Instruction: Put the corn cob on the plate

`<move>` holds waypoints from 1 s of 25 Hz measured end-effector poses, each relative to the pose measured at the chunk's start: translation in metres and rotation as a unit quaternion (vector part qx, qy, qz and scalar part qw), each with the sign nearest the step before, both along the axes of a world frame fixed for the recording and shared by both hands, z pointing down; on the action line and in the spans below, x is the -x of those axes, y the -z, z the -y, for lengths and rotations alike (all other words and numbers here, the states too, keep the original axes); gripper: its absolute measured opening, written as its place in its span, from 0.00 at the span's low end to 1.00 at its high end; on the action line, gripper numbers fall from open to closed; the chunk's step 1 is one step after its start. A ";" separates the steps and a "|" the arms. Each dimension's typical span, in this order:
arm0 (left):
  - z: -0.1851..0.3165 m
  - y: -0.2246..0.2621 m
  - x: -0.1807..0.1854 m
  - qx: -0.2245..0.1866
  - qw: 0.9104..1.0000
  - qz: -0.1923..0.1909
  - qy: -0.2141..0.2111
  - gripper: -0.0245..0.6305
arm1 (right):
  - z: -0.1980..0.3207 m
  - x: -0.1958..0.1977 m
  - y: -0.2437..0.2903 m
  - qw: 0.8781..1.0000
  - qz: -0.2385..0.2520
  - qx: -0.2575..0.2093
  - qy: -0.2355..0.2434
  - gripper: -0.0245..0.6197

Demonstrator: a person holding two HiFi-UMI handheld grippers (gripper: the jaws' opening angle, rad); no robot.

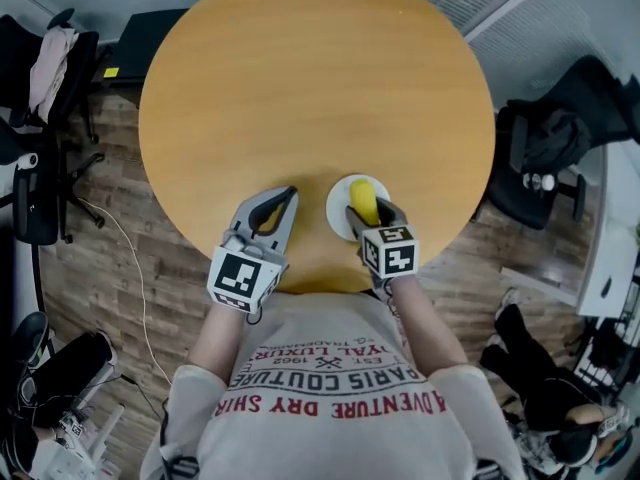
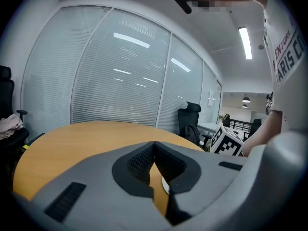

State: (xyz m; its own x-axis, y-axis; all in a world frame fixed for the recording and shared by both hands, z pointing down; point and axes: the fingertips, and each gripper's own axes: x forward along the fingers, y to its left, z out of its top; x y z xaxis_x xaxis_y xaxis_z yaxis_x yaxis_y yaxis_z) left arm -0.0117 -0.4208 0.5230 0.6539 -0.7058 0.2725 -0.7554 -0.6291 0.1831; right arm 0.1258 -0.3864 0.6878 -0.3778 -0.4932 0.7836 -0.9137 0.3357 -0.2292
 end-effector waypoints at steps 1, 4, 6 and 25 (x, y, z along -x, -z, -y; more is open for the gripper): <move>0.002 -0.001 0.000 0.003 1.000 0.000 0.002 0.09 | 0.001 0.000 -0.003 1.000 0.000 0.004 0.000 0.46; 0.008 -0.003 0.003 0.014 1.000 -0.004 0.009 0.09 | 0.006 0.003 -0.010 1.000 -0.004 0.012 0.003 0.46; 0.008 -0.005 0.005 0.014 1.000 -0.002 0.010 0.09 | 0.007 0.006 -0.012 1.000 -0.006 0.015 0.008 0.46; 0.005 -0.014 0.010 0.015 1.000 0.009 0.011 0.09 | 0.009 0.015 -0.026 0.998 -0.043 0.035 0.021 0.46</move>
State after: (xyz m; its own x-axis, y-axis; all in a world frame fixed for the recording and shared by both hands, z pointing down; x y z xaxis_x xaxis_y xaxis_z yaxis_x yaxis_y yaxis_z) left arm -0.0213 -0.4254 0.5370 0.6323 -0.7117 0.3062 -0.7730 -0.6058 0.1881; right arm 0.1107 -0.3950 0.7134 -0.3273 -0.4212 0.8459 -0.9165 0.3594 -0.1756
